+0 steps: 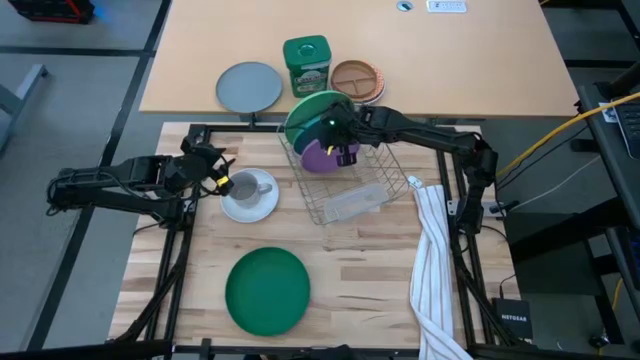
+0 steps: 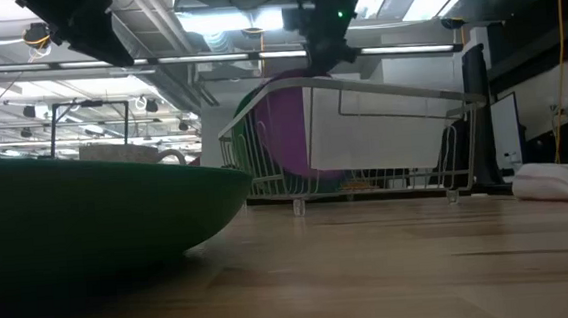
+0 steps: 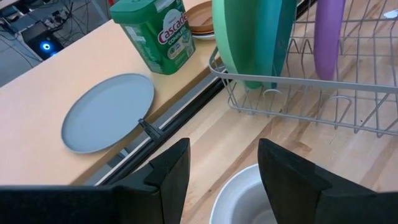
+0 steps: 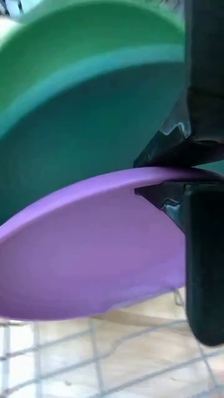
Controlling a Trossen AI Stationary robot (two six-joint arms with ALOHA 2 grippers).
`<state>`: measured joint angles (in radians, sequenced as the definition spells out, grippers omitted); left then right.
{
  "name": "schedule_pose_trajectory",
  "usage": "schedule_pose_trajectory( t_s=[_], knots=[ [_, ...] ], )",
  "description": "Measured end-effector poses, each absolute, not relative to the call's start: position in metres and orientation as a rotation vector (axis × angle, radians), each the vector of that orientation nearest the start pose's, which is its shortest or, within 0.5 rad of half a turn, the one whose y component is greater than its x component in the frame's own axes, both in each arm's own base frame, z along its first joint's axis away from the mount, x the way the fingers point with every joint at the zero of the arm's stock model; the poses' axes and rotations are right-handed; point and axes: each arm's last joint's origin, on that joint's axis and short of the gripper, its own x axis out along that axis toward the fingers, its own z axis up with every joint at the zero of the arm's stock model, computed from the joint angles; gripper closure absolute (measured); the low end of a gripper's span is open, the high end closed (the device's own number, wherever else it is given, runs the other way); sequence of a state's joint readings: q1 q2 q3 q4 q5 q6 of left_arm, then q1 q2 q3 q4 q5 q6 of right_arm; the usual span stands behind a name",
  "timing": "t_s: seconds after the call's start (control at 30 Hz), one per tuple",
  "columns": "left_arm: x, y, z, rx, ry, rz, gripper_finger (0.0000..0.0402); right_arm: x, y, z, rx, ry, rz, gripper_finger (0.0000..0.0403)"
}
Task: Sort dishes
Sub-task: Put the purple plate into the dish rack
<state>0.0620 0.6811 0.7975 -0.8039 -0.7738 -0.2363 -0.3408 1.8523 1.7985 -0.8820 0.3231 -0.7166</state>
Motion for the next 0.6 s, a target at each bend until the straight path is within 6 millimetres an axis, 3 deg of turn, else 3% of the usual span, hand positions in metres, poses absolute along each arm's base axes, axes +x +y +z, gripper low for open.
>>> schedule_pose_trajectory(
  t_s=[0.27,0.6],
  knots=[
    [0.118,0.028,0.302,0.035,0.565,0.871,0.0224,0.370,-0.141,0.303,-0.617,1.191,-0.212,0.0369],
    [0.118,0.028,0.302,0.042,0.568,0.869,0.0224,0.369,-0.141,0.299,-0.611,1.199,-0.212,0.0343]
  ],
)
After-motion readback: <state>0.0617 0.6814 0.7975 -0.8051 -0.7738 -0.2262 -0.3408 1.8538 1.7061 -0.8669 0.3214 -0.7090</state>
